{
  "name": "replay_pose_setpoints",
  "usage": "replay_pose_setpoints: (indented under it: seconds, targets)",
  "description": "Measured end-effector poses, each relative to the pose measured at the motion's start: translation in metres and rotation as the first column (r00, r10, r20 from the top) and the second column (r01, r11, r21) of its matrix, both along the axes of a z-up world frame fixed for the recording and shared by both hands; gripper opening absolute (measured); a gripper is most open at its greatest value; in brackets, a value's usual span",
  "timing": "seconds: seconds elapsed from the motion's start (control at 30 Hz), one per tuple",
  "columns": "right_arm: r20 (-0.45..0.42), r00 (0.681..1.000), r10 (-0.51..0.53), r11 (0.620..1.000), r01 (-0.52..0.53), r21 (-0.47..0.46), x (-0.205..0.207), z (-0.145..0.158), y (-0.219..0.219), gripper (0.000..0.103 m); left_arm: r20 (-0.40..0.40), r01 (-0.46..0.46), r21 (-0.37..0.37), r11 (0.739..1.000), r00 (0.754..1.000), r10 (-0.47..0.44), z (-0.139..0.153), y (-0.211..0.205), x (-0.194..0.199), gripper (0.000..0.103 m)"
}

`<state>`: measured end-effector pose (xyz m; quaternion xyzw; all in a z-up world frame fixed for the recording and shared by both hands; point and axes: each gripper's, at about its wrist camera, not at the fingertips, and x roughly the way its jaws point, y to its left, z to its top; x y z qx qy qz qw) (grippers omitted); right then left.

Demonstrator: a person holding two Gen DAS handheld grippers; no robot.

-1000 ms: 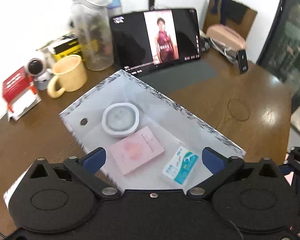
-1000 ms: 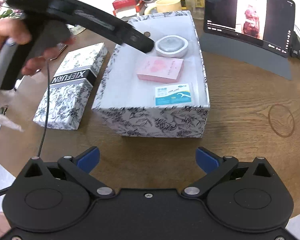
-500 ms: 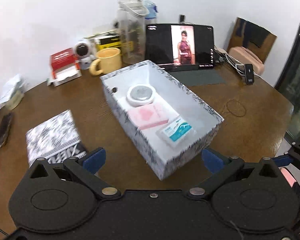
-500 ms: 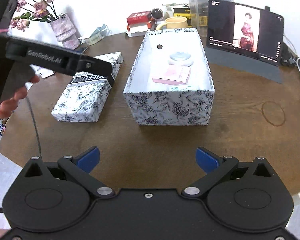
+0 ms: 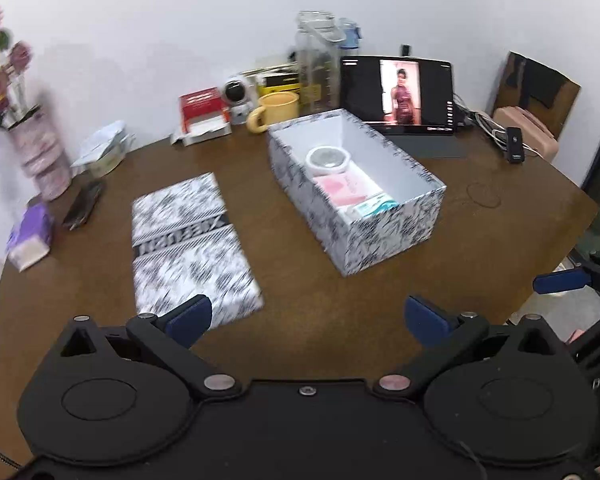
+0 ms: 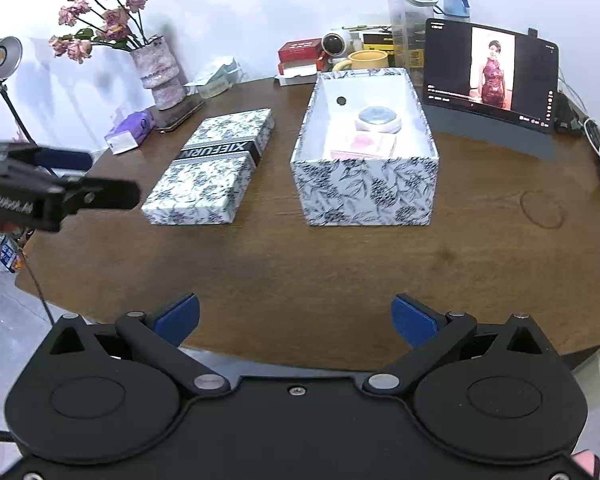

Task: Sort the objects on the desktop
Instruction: 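Move the left tool to the XIEFURN box while the right tool approaches its other side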

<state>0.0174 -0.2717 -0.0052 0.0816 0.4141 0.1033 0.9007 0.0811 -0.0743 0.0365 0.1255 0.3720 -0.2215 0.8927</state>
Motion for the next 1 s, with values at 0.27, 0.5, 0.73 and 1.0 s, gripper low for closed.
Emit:
replay_pose_setpoints:
  seconds: [0.27,0.5,0.73,1.0]
  targets:
    - [0.041,0.998,0.052,0.998,-0.051,-0.019,-0.012,0.015,0.023,0.103,-0.01,-0.115,-0.031,0.993,0.993,0.115,0.004,0.039,-0.029,0.103]
    - [0.031,0.995,0.095,0.994,-0.093,-0.059,-0.009,0.017,0.04,0.103,-0.013,-0.166,-0.029,0.986,0.986,0.166,0.004,0.06,-0.034,0.103]
    - [0.036,0.994,0.102,0.994,-0.1,-0.051,0.019,0.012,0.056,0.103,-0.007,-0.176,-0.01,0.984,0.984,0.176,0.004,0.075,-0.01,0.103]
    - [0.035,0.993,0.112,0.993,-0.111,-0.043,0.068,0.007,0.079,0.103,-0.051,-0.178,-0.019,0.984,0.983,0.177,-0.01,0.089,0.035,0.103]
